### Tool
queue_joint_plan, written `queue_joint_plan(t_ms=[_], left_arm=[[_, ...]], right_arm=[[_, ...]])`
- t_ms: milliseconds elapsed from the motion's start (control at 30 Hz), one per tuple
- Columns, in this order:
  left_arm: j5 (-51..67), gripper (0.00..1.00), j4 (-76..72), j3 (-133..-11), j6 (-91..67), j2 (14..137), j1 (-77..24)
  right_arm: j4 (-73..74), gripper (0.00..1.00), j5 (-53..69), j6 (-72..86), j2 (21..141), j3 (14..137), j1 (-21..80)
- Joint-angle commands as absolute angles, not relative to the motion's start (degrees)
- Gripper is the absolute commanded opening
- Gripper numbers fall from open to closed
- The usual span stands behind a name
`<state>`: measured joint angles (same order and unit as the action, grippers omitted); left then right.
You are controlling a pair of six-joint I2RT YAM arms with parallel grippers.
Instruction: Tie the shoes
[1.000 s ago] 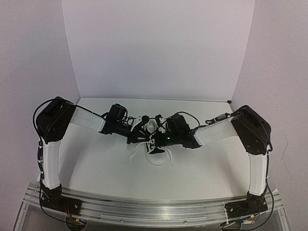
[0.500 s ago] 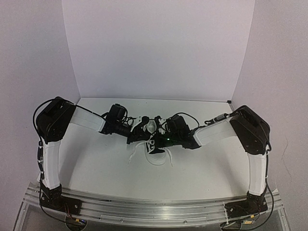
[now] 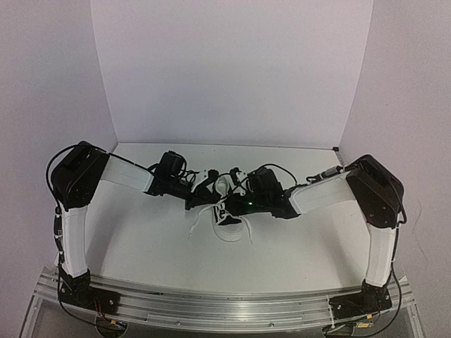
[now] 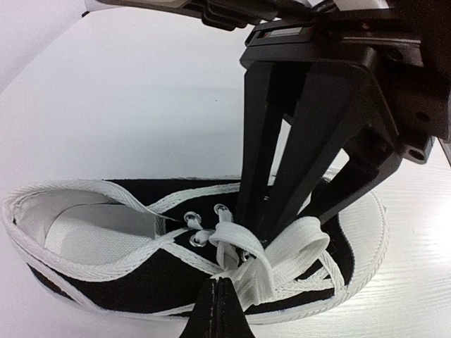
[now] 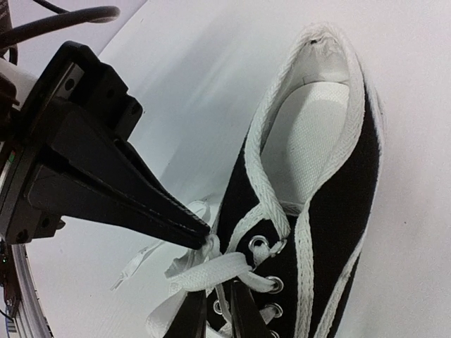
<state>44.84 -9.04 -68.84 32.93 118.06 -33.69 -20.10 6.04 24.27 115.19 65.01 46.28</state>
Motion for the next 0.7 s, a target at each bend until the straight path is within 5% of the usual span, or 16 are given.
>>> queue_joint_plan(t_ms=[0, 667], left_arm=[[42.7, 0.00, -9.0, -68.6, 33.0, 114.7, -33.4], [41.3, 0.00, -12.5, -67.8, 32.2, 114.0, -33.4]], right_arm=[[-21.5, 0.18, 4.2, 23.2, 110.3, 64.0, 46.3], [-19.9, 0.47, 4.3, 22.6, 105.1, 61.8, 46.0]])
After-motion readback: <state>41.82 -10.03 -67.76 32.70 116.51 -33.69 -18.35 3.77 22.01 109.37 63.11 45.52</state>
